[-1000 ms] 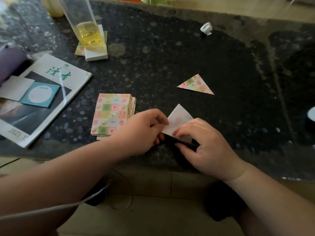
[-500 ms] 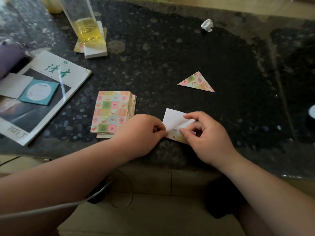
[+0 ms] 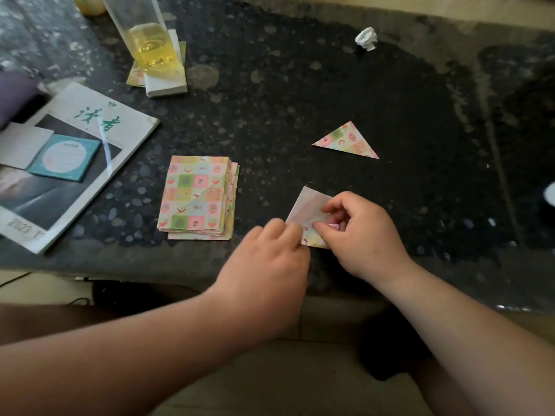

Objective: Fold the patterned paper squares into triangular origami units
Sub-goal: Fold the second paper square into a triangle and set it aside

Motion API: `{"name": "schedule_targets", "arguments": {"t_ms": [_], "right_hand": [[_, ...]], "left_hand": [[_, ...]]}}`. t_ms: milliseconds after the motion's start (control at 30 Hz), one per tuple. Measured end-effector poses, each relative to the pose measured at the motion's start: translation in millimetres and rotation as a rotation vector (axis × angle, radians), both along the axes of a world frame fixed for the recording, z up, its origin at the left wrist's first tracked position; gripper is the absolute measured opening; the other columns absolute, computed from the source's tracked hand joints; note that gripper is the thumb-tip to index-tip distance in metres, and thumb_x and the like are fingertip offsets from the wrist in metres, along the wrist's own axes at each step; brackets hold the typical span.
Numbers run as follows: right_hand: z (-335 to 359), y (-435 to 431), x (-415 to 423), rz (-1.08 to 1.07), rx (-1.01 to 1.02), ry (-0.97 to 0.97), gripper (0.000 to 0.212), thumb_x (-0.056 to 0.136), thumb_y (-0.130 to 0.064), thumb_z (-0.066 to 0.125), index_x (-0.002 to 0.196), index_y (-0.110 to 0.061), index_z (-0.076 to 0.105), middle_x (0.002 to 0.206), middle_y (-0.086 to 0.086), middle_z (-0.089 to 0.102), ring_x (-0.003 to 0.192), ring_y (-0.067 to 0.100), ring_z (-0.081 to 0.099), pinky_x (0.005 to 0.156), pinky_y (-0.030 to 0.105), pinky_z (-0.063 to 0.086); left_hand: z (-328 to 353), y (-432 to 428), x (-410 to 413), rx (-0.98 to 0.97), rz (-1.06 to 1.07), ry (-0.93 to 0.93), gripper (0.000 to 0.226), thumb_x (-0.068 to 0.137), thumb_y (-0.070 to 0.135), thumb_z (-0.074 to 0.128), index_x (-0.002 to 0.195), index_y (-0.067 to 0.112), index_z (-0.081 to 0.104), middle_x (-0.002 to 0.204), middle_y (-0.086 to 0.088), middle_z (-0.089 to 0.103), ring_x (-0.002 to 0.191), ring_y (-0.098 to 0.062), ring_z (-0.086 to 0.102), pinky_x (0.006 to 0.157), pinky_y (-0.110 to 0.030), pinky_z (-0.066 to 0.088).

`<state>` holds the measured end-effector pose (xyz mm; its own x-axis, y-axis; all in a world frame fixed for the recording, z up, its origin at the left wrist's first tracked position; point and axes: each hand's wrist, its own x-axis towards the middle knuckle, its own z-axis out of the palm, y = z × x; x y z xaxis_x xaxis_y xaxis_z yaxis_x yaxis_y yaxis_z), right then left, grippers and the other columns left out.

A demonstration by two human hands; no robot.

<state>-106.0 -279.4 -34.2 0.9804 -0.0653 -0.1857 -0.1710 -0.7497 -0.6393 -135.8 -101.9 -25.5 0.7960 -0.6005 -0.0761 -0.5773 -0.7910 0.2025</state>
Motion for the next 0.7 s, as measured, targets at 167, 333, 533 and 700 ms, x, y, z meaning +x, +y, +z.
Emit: {"name": "schedule_targets", "arguments": {"t_ms": [167,333,533,700], "right_hand": [[-1,3,2,0.003,-0.026,0.002,0.018,0.091,-0.029,0.077,0.102,-0.031,0.063,0.087,-0.018,0.06,0.077,0.001,0.059,0.066,0.014,0.044],[0,4,2,-0.006,-0.043,0.011,0.015,0.091,-0.029,0.077,0.101,-0.029,0.066,0.089,-0.016,0.062,0.078,0.001,0.06,0.067,0.016,0.047],[3,3,4,0.008,-0.055,0.035,0.013,0.092,-0.031,0.076,0.098,-0.031,0.065,0.089,-0.017,0.062,0.078,0.001,0.06,0.066,0.015,0.046],[4,0,7,0.049,-0.066,0.063,0.013,0.094,-0.028,0.074,0.094,-0.035,0.063,0.086,-0.019,0.061,0.078,0.002,0.059,0.065,0.016,0.044]], "left_hand": [[-14,-3,-35,0.167,-0.114,0.022,0.088,0.083,0.057,0.061,0.145,-0.004,0.049,0.153,-0.026,0.043,0.145,-0.039,0.039,0.12,-0.049,0.032],[-11,-4,-36,0.221,-0.117,0.067,0.085,0.092,0.048,0.054,0.156,-0.001,0.027,0.163,-0.029,0.019,0.152,-0.048,0.014,0.123,-0.057,0.015],[-4,-9,-35,0.253,-0.13,0.077,0.084,0.1,0.045,0.043,0.16,0.013,-0.006,0.166,-0.021,-0.017,0.149,-0.053,-0.018,0.121,-0.06,-0.009],[-1,-10,-35,0.28,-0.122,0.135,0.084,0.1,0.046,0.043,0.16,0.017,-0.009,0.165,-0.02,-0.023,0.148,-0.053,-0.022,0.12,-0.06,-0.011]]}}
